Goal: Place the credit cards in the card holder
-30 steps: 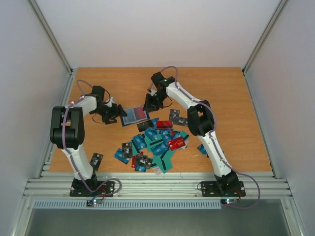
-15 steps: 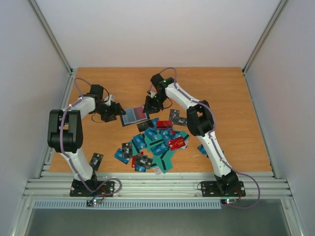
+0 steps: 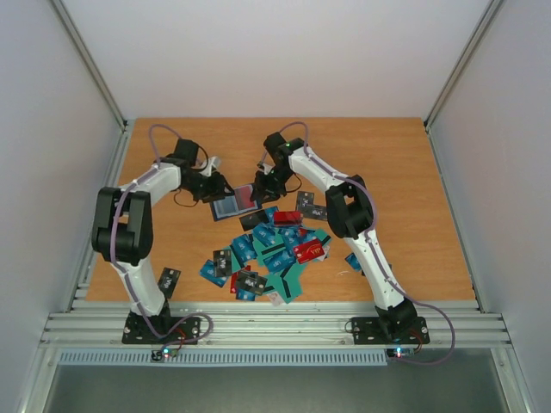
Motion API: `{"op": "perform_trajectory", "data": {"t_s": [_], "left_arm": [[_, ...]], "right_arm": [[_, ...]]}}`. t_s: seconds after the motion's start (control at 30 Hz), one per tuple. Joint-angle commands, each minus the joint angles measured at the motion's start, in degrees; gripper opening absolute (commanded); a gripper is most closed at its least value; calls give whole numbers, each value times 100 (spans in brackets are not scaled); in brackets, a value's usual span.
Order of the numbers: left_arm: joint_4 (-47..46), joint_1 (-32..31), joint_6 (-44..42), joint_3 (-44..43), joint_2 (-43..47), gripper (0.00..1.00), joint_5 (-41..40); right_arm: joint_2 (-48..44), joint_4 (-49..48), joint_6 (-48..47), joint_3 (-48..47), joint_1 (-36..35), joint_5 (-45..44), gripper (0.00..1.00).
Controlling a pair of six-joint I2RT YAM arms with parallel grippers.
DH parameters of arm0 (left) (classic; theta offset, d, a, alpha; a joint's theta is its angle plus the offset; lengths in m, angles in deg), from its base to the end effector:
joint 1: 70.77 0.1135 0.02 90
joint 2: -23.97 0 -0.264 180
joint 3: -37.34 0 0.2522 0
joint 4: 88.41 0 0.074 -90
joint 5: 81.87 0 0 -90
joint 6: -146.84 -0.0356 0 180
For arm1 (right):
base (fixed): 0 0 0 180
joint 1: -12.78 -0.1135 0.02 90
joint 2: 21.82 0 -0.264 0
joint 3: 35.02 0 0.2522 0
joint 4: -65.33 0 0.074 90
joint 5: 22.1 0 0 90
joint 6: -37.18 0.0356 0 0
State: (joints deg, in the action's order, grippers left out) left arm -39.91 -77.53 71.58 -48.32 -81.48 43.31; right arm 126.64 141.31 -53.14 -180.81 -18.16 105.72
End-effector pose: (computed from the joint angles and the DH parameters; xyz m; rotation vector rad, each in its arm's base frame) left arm 0.3608 -0.0634 0.1868 -0.0244 2.7390 -0.9494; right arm 0.4322 0.2845 0.1397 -0.8909 2.8119 1.0514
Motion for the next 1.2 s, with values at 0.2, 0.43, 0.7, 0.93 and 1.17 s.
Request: {"op": "perform_trajectory", "data": {"t_s": [0.2,0.43,0.7,0.93,1.17], "left_arm": [[-249,-285,73,-472,-829,32,392],[-291,-333,68,-502,-1158,29,461],[-364,-351,120,-520,-1274,28,514],[-432,-358,181,-574,-1359,28,573],[-432,-361,213,-625,-1358,28,595]], "right_arm": [[-113,-102,-8,93,-55,249,30],[-97,-132,23,82,-69,331,30],[-148,-132,23,81,-76,387,29],[-261,-156,23,80,-102,476,29],[-324,-153,23,54,-123,488,28]]}}
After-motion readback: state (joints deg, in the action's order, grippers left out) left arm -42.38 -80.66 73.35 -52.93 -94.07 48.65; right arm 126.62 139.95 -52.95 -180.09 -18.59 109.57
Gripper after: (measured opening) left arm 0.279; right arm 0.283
